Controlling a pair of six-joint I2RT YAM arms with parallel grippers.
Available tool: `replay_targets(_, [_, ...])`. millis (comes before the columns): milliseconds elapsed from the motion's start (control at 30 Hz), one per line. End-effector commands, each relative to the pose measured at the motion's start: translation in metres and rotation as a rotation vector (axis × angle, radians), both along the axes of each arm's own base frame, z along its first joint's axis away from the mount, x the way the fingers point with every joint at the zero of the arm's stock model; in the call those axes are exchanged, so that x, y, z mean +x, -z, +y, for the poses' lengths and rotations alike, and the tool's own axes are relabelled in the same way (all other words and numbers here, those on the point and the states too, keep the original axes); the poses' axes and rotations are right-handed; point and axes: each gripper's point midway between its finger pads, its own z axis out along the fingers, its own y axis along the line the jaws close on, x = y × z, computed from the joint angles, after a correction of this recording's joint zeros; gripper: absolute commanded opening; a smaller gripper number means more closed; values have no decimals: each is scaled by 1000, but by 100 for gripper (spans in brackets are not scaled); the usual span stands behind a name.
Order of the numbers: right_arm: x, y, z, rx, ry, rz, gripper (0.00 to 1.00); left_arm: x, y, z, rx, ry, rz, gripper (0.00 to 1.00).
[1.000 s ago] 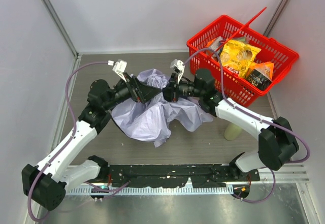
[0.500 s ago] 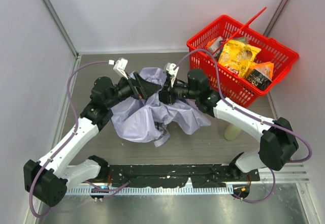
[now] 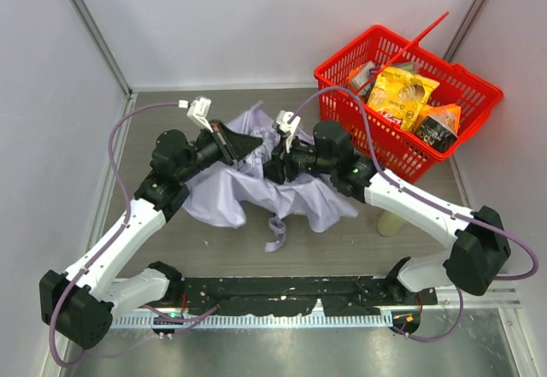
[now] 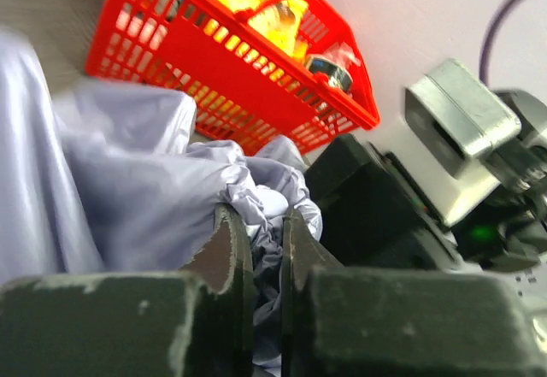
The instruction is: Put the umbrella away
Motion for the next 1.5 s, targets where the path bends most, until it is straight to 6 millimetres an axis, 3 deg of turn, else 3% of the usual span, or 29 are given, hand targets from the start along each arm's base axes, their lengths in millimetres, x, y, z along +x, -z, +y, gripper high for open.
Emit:
replay_targets(0, [-17, -49, 1, 97, 89, 37, 69, 5, -47, 14, -103, -96, -160, 0])
replay_targets(33, [-1, -37, -15, 22, 242, 96, 71, 6, -47, 17, -107, -117, -163, 0])
replay_targets(100, [6, -25, -38, -65, 389, 171, 74, 10, -44, 26, -107, -176, -145, 0])
replay_targets(167, [5, -26, -58, -105, 465, 182, 75, 15, -40, 34, -97, -236, -120, 0])
replay_targets(233, [5, -36, -77, -112, 528, 149, 77, 19, -36, 38, -97, -267, -109, 0])
replay_targets(333, [0, -59, -90, -84, 540, 100, 81, 22, -34, 39, -97, -283, -110, 0])
replay_targets(400, [-4, -73, -90, -63, 521, 88, 82, 25, -29, 44, -81, -318, -84, 0])
replay_targets(533, [-15, -103, -86, 17, 514, 148, 79, 42, -13, 76, -18, -530, 54, 0])
replay_targets(600, [-31, -119, -63, 71, 463, 146, 78, 46, -2, 92, 9, -625, 110, 0])
replay_targets(633, [-52, -123, -38, 61, 388, 124, 78, 48, -1, 99, 9, -667, 109, 0])
replay_targets(667, [-52, -140, -39, 82, 436, 85, 78, 49, -1, 105, 6, -699, 107, 0])
replay_targets(700, [-68, -136, -19, 51, 387, 64, 78, 50, 0, 110, -2, -726, 102, 0])
replay_targets(733, [-74, -149, -12, 71, 376, 48, 78, 50, -2, 114, -14, -746, 94, 0])
replay_targets(800, [-91, -143, 16, 62, 292, 59, 78, 50, -2, 121, -33, -784, 91, 0])
replay_targets(867, [-103, -122, 40, 29, 232, 64, 78, 50, -5, 125, -40, -807, 88, 0])
replay_targets(933, [-109, -102, 49, 4, 222, 54, 73, 50, -6, 126, -38, -809, 90, 0])
replay_targets(1033, [-105, -78, 52, -25, 230, 36, 44, 47, -10, 126, -53, -799, 86, 0])
replay_targets(1067, [-107, -73, 56, -24, 213, 35, 41, 46, -11, 125, -58, -793, 86, 0])
replay_targets(1133, [-108, -65, 64, -37, 187, 27, 40, 43, -12, 126, -62, -791, 82, 0])
replay_targets(1233, [-110, -54, 75, -64, 157, 32, 52, 39, -14, 129, -68, -797, 79, 0])
replay_targets(1333, [-108, -38, 86, -85, 160, 53, 52, 35, -17, 131, -76, -795, 74, 0])
replay_targets(1400, [-103, -27, 82, -116, 191, 43, 33, 32, -22, 130, -74, -779, 50, 0])
replay_targets(1467, [-92, -12, 65, -166, 267, 11, 20, 28, -28, 129, -52, -758, 15, 0])
